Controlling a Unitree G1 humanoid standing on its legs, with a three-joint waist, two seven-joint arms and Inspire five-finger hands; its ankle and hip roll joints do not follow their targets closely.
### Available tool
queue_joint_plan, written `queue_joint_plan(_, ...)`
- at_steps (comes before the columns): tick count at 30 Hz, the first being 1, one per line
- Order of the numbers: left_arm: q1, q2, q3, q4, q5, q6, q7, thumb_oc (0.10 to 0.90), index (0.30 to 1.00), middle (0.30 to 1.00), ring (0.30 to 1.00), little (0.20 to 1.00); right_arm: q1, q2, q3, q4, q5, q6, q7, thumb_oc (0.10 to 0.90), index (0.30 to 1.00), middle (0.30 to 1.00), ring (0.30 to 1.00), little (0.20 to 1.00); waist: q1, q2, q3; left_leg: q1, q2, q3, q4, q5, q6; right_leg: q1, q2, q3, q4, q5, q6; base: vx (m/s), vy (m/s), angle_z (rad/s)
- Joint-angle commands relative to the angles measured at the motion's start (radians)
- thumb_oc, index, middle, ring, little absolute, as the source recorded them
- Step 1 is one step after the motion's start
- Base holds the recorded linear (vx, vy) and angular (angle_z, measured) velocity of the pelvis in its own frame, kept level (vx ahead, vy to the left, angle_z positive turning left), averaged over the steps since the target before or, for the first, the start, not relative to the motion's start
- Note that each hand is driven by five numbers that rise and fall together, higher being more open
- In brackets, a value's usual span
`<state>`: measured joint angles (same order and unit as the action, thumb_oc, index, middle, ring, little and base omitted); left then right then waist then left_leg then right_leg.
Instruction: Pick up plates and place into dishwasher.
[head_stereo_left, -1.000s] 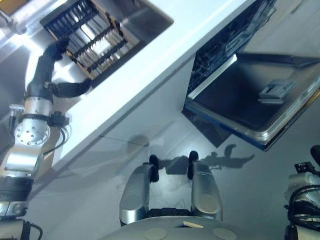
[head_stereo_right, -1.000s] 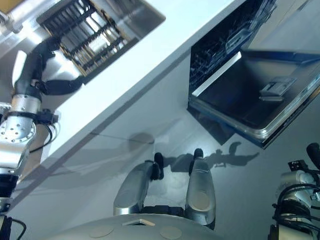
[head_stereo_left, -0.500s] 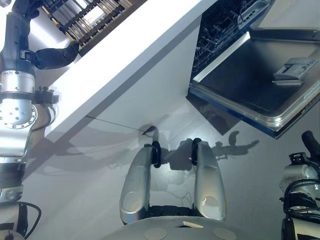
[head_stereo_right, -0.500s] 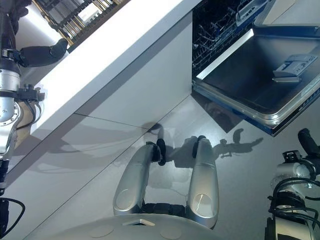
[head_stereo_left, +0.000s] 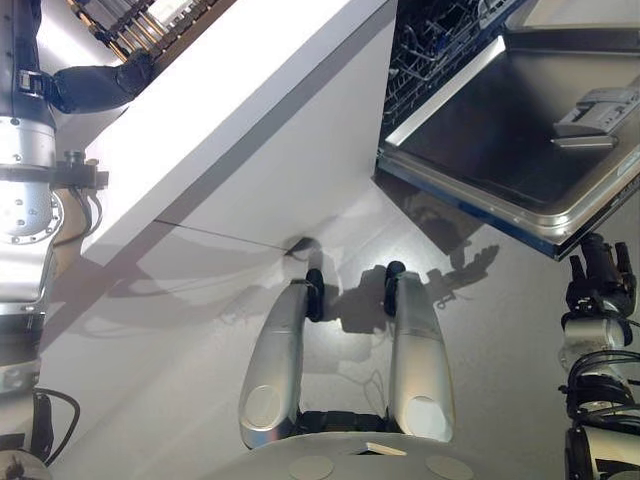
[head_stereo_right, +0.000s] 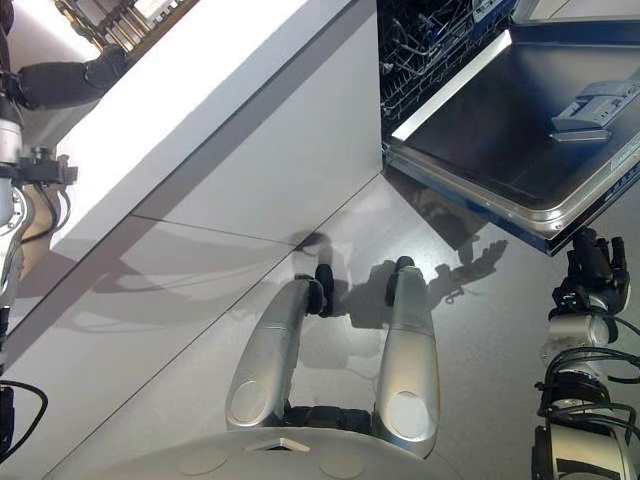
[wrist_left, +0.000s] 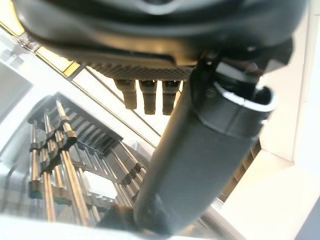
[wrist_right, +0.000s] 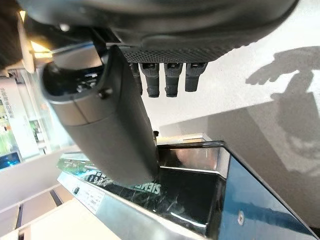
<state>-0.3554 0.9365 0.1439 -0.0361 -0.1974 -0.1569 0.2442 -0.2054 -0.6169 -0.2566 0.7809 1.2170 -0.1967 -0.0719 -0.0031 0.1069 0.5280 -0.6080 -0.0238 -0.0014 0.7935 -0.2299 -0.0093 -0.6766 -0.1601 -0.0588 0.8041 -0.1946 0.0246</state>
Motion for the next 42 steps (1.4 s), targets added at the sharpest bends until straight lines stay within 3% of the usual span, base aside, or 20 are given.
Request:
queue_joint_plan(1,0.037,-0.061,-0.123,0.038,0.032,-0.001,0.008,0.800,0.900,0.900,0.900,0.900,-0.207,-0.051,0.120,-0.056,-0.024,0.034,0.143,0.800,0.900,0.900,0.900,0.900,0.016,-0.004,-0.008,0.003,-0.033,0.038,0.012,0.015,0.043,0.058,0.023,-0.033,0.077,-0.028,-0.046,0.01,0.028,-0.09)
queue_joint_plan(7,0.041,-0.064,-0.115,0.047,0.040,0.002,0.001,0.800,0.900,0.900,0.900,0.900,-0.294,-0.035,0.179,-0.207,0.054,0.059,0.281,0.800,0.900,0.900,0.900,0.900,0.034,-0.012,-0.008,0.009,-0.039,0.031,-0.006,0.018,0.050,0.057,0.020,-0.038,0.063,-0.013,-0.038,0.01,0.030,-0.17)
queue_joint_plan(16,0.032,-0.068,-0.115,0.090,0.026,-0.006,-0.024,0.800,0.900,0.900,0.900,0.900,-0.456,-0.030,0.303,-0.384,-0.011,0.122,0.385,0.800,0.900,0.900,0.900,0.900,0.062,-0.024,-0.008,0.026,-0.046,0.025,-0.021,0.019,0.064,0.065,0.022,-0.038,0.035,0.015,-0.023,0.03,0.054,-0.16)
queue_joint_plan(32,0.043,-0.080,-0.128,0.146,-0.005,-0.024,-0.053,0.800,0.900,0.900,0.900,0.900,-0.565,0.009,0.403,-0.631,-0.088,0.147,0.375,0.800,0.900,0.900,0.900,0.900,0.104,-0.052,-0.008,0.095,-0.080,0.025,-0.077,0.031,0.088,0.136,0.022,-0.025,-0.064,0.077,0.005,0.06,0.081,-0.04)
queue_joint_plan(42,0.068,-0.088,-0.124,0.141,0.011,-0.018,-0.048,0.800,0.900,0.900,0.900,0.900,-0.595,0.024,0.425,-0.676,-0.106,0.158,0.343,0.800,0.900,0.900,0.900,0.900,0.121,-0.055,-0.008,0.146,-0.081,0.021,-0.129,0.041,0.102,0.177,0.019,-0.016,-0.108,0.109,0.029,0.05,0.047,0.06)
